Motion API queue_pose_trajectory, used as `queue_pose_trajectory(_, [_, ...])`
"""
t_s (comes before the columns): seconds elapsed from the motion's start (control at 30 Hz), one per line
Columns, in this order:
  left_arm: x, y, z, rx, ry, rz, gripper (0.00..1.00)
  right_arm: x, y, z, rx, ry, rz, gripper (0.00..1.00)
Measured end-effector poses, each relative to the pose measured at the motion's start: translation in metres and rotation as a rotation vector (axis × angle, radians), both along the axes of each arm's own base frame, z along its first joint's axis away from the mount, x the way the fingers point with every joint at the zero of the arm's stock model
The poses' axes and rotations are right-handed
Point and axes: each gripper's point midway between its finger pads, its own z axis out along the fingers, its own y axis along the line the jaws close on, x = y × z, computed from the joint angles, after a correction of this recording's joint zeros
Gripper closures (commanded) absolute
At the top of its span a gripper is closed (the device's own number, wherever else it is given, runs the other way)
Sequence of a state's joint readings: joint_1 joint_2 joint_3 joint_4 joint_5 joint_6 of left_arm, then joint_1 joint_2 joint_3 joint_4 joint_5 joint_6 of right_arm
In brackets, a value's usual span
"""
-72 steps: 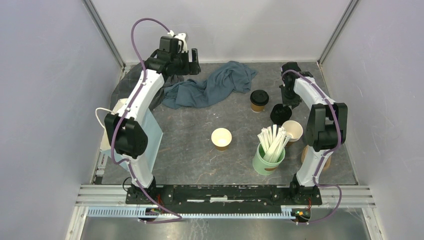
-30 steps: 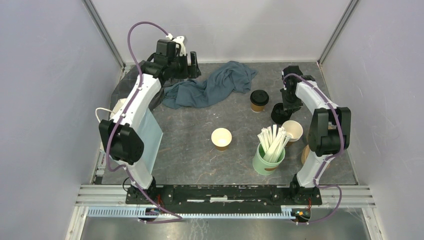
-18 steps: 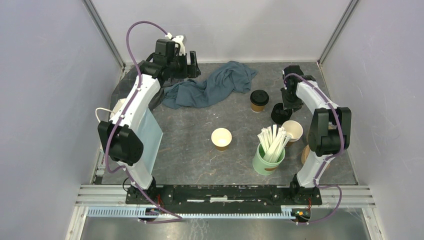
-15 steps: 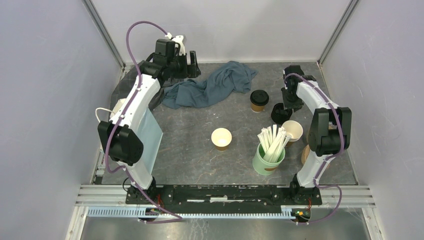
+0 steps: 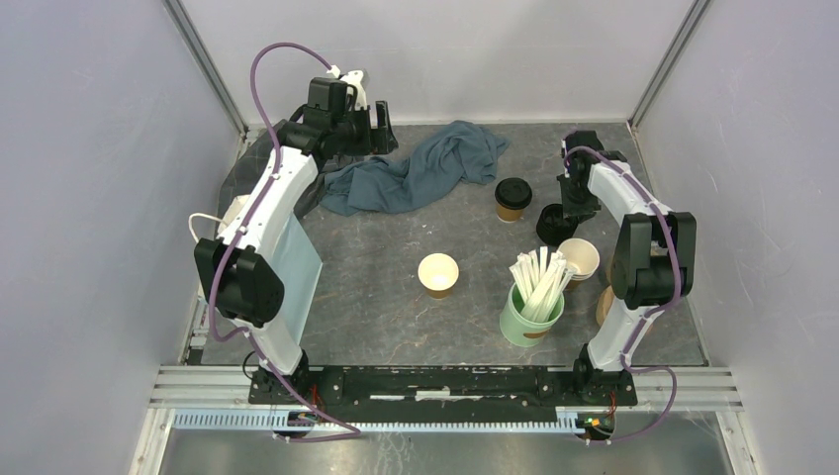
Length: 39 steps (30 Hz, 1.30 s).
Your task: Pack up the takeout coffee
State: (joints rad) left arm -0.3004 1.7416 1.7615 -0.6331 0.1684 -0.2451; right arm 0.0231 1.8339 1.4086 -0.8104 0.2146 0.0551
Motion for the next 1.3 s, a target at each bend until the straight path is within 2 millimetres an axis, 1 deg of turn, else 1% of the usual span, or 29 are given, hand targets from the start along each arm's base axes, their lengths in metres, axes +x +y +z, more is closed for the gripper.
queue_pose_trajectory(0.1, [0.000, 0.000, 0.000, 0.000, -0.001, 0.000, 0.12, 0.000, 0.000, -0.001, 0.002, 0.000, 0.001, 0.79])
queue_pose_trajectory(0.33, [0.000, 0.000, 0.000, 0.000, -0.001, 0.000, 0.12, 0.000, 0.001, -0.003, 0.005, 0.005, -0.001, 0.86])
queue_pose_trajectory(0.7, [0.000, 0.000, 0.000, -0.001, -0.001, -0.001, 0.12, -0.004, -0.001, -0.001, 0.010, 0.019, -0.013, 0.94])
queue_pose_trajectory(0.93, [0.000, -0.001, 0.001, -0.003, -0.002, -0.002, 0.12, -0.004, -0.002, 0.006, 0.015, 0.003, -0.019, 0.95])
queue_pose_trajectory(1.3, [-0.002, -0.003, 0.001, -0.018, 0.001, -0.011, 0.12, -0.001, 0.000, 0.028, 0.041, -0.053, -0.023, 0.95])
